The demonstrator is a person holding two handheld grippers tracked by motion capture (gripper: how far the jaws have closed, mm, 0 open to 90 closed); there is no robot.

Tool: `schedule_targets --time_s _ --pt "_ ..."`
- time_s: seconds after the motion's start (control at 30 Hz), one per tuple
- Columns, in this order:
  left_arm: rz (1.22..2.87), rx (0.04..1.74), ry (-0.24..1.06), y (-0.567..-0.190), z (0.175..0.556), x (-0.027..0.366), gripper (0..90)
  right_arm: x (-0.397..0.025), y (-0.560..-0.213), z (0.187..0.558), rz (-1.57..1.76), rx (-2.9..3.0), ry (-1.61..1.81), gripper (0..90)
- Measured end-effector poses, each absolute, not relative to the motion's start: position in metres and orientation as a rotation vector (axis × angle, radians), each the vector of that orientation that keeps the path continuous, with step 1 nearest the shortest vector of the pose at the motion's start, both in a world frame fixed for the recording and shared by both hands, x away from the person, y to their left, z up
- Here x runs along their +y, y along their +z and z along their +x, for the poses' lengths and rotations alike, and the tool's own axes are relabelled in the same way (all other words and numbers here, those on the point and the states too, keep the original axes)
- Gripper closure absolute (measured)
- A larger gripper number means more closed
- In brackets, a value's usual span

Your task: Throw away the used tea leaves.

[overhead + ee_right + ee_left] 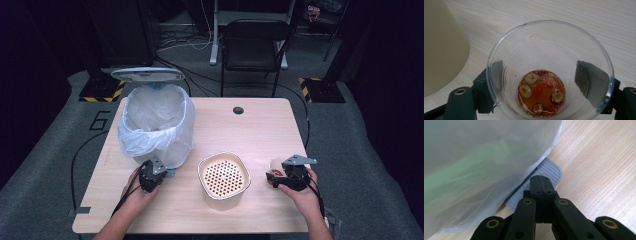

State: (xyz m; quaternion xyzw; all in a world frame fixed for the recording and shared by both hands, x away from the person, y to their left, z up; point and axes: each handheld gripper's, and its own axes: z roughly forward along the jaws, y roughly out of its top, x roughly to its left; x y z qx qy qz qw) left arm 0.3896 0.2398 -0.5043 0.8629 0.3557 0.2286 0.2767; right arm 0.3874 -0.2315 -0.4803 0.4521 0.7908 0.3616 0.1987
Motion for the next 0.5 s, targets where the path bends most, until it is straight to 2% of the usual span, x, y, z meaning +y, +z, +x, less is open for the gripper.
schedule_targets --time_s 0.27,0.5 --pt "2.316 0.954 0.617 -0.504 0.39 0.24 90.0 -0.233 -0.478 0.391 1.226 2.247 1.039 34.8" --pt "2.321 0.96 0.635 -0.504 0.389 0.24 90.0 -0.228 -0.463 0.402 1.153 2.276 1.063 35.9"
